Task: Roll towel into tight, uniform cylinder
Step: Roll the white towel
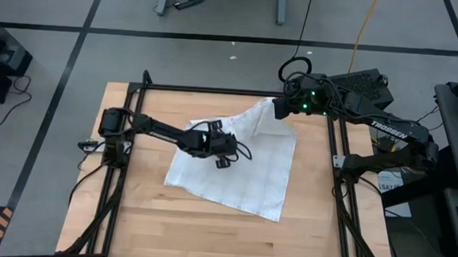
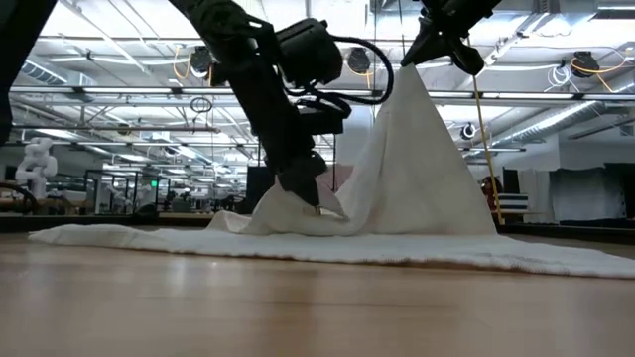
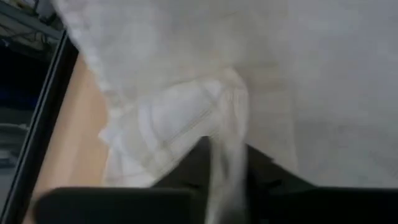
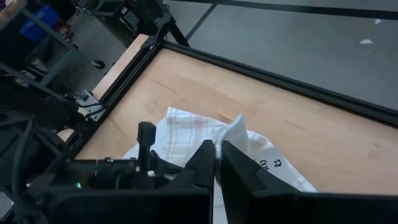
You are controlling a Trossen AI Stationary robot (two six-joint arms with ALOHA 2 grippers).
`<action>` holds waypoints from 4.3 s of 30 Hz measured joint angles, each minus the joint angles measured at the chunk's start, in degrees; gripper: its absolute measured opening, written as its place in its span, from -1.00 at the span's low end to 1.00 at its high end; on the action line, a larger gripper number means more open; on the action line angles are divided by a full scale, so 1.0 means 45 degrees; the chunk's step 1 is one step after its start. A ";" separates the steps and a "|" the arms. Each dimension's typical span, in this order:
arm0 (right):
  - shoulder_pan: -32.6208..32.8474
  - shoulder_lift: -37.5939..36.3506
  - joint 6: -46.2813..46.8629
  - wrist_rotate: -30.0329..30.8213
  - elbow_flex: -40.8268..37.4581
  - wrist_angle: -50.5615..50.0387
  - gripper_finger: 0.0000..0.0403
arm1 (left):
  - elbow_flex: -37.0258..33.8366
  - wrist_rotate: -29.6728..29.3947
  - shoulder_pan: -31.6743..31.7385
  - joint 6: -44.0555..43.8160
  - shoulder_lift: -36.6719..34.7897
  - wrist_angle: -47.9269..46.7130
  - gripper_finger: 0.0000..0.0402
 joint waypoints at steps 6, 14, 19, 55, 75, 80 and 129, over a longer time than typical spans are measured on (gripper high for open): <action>0.0004 -0.0016 0.0178 -0.0002 -0.0001 0.0082 -0.98 | 0.0967 -0.0189 0.0667 0.0005 -0.0974 -0.0537 -0.95; -0.0223 -0.0614 0.0055 -0.1001 -0.0010 0.1083 -0.98 | 0.2232 -0.0962 0.1621 -0.1932 -0.3298 -0.0740 -0.97; -0.0088 -0.0792 -0.0018 -0.1282 -0.0010 0.1522 -0.98 | 0.2354 -0.0901 0.1983 -0.3302 -0.4336 0.0520 -0.97; -0.0566 0.2813 0.6203 -0.1069 -0.0008 0.5190 -0.98 | 0.2306 -0.3671 0.0849 -0.1608 -0.3781 0.2628 -0.97; -0.2523 0.3610 0.6845 -0.5646 0.0000 0.8756 -0.98 | 0.2325 -0.2952 0.1218 -0.1668 -0.3699 0.3514 -0.97; -0.2414 0.3609 0.7321 -0.5699 0.0000 0.9178 -0.98 | 0.2325 -0.4103 0.0630 -0.1661 -0.3731 0.3706 -0.97; -0.2414 0.3604 0.8181 -0.6225 0.0000 0.9208 -0.74 | 0.2320 -0.2457 0.1007 -0.0898 -0.3488 0.4192 -0.97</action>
